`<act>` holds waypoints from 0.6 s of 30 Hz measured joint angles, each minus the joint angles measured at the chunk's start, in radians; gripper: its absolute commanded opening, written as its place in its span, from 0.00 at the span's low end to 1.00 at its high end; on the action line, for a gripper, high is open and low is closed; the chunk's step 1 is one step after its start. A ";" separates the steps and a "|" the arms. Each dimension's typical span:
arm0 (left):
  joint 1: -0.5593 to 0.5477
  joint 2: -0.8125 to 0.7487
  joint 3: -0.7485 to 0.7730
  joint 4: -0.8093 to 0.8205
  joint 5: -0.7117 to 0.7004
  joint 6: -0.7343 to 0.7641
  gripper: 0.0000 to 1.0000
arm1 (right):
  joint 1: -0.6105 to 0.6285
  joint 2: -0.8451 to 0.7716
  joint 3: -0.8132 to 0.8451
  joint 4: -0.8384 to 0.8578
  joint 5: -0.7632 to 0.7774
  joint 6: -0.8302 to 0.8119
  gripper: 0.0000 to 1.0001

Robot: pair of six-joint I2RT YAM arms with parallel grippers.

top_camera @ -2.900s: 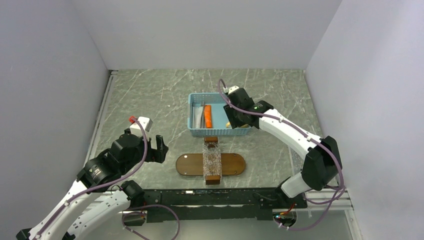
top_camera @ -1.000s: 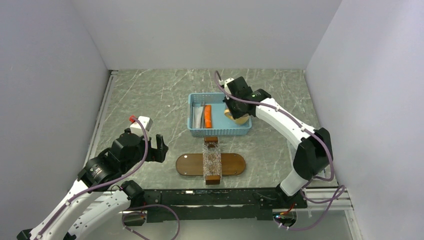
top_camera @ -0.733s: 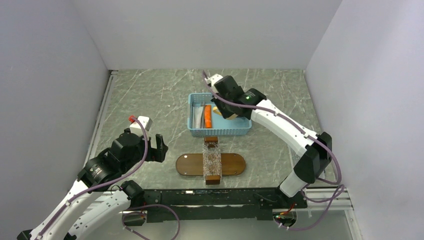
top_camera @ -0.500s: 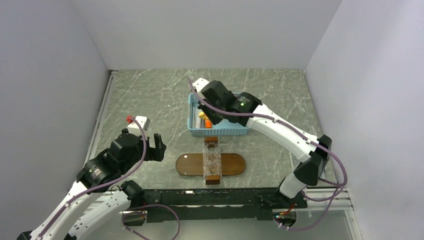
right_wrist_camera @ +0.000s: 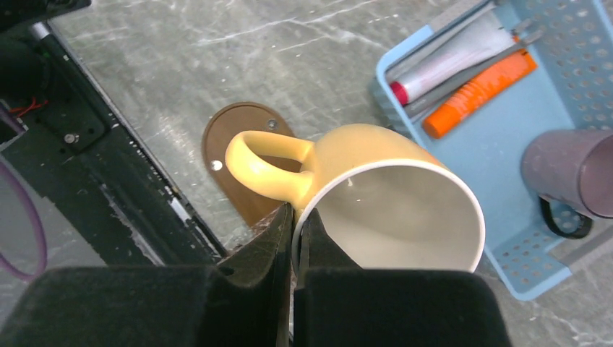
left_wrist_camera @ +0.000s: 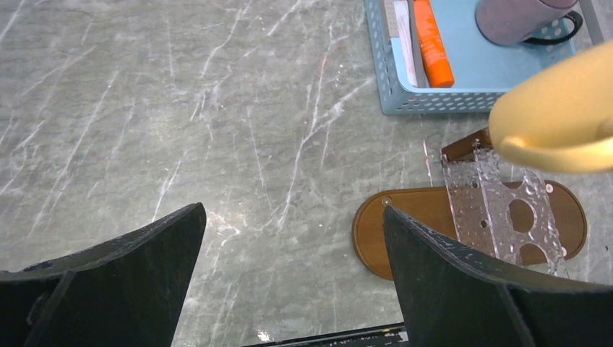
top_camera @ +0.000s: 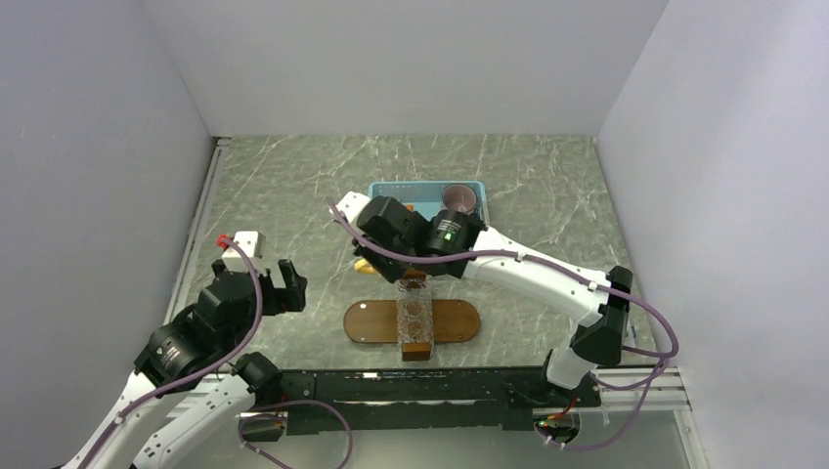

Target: Prepare toiletry sets of a toothbrush and toothpaste on the tray

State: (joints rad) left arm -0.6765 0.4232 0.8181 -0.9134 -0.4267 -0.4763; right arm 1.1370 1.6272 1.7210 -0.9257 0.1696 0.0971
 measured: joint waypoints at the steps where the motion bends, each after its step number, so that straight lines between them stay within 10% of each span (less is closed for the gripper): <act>1: 0.000 -0.010 0.000 -0.004 -0.013 -0.008 0.99 | 0.010 0.003 -0.004 0.003 -0.005 0.006 0.00; 18: 0.004 -0.079 0.000 -0.055 -0.122 -0.064 1.00 | 0.130 0.079 -0.055 0.045 -0.043 0.090 0.00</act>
State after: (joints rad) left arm -0.6727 0.3439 0.8185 -0.9680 -0.5488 -0.5407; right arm 1.2675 1.7058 1.6665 -0.8806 0.1261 0.1875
